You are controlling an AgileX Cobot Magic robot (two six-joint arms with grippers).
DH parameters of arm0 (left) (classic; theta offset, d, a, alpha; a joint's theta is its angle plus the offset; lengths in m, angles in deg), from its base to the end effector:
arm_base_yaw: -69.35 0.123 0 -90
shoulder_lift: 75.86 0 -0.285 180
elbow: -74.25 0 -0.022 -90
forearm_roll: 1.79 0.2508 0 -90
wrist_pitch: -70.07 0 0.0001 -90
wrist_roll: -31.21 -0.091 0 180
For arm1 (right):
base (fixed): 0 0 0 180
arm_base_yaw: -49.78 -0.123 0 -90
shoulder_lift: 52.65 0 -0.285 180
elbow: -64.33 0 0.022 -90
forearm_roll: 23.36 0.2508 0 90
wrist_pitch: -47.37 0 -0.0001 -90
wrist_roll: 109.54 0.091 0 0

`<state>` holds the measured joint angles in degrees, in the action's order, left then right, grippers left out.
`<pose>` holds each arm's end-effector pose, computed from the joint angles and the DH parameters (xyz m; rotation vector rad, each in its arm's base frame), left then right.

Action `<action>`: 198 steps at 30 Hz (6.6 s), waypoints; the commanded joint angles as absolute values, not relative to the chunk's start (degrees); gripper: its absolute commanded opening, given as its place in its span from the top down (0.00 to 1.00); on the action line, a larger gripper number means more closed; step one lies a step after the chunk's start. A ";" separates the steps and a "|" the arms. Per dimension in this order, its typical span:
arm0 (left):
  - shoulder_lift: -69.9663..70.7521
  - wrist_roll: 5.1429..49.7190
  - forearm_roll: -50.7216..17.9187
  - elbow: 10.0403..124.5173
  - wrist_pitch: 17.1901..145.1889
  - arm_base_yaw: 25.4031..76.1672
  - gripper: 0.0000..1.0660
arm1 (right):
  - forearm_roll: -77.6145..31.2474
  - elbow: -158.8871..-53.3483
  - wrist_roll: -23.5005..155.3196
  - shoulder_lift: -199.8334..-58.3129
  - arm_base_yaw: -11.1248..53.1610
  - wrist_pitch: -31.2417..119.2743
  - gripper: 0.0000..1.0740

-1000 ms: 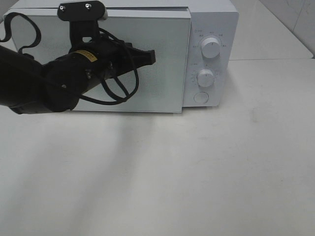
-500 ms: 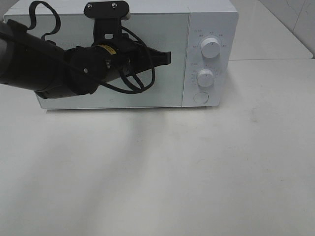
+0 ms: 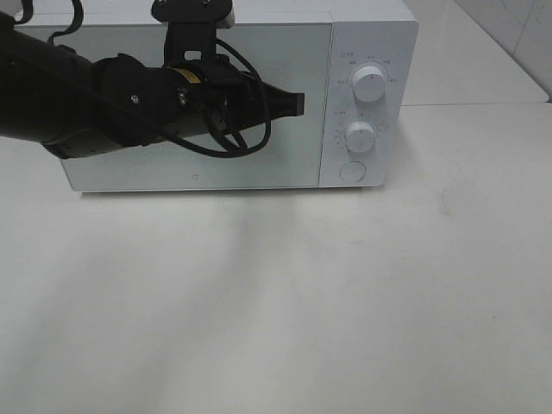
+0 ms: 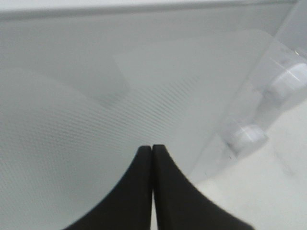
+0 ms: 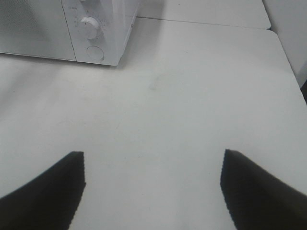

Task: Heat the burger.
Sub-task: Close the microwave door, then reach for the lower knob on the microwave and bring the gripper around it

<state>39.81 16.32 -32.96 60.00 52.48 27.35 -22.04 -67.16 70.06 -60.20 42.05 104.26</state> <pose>0.3153 -0.2648 0.1981 0.3725 1.9952 -0.4799 -0.0032 0.0013 0.2832 -0.1400 1.9678 0.1108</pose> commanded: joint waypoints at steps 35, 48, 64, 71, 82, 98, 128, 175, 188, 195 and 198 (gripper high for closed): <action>9.67 21.47 -21.21 53.81 126.22 48.44 0.07 | -22.32 -66.98 70.46 -58.37 42.45 104.32 0.29; -4.48 26.23 -10.73 53.81 136.88 68.49 0.07 | -22.32 -66.98 70.46 -58.37 42.45 104.32 0.29; -24.53 26.11 -8.04 48.83 138.54 72.44 0.07 | -22.32 -66.98 70.46 -58.37 42.45 104.32 0.29; -36.51 24.85 -8.32 34.68 135.05 72.27 0.07 | -22.32 -66.98 70.46 -58.37 42.45 104.32 0.29; -54.84 24.80 -7.86 29.46 133.39 72.27 0.08 | -22.32 -66.98 70.46 -58.37 42.45 104.32 0.29; -69.62 25.25 -7.23 26.66 131.67 72.27 0.08 | -22.38 -66.98 70.46 -58.54 42.45 104.32 0.29; -69.28 25.25 -7.23 26.66 131.67 72.27 0.08 | -22.27 -66.98 70.46 -59.06 42.45 104.32 0.29; -69.28 25.25 -7.23 26.66 131.67 72.27 0.08 | -22.78 -69.05 72.18 -104.49 42.45 54.42 0.29; -69.28 25.25 -7.23 26.66 131.67 72.27 0.08 | -22.55 -62.17 71.27 -116.58 42.45 27.83 0.29; -69.28 25.25 -7.23 26.66 131.67 72.27 0.08 | -15.62 -58.79 63.99 -122.08 42.22 16.03 0.29; -69.28 25.25 -7.23 26.66 131.67 72.27 0.08 | -7.08 -56.21 56.14 -125.81 42.22 6.97 0.29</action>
<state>-68.30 25.02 -7.00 26.83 132.47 72.33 -10.86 -56.96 60.15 -124.83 42.05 11.73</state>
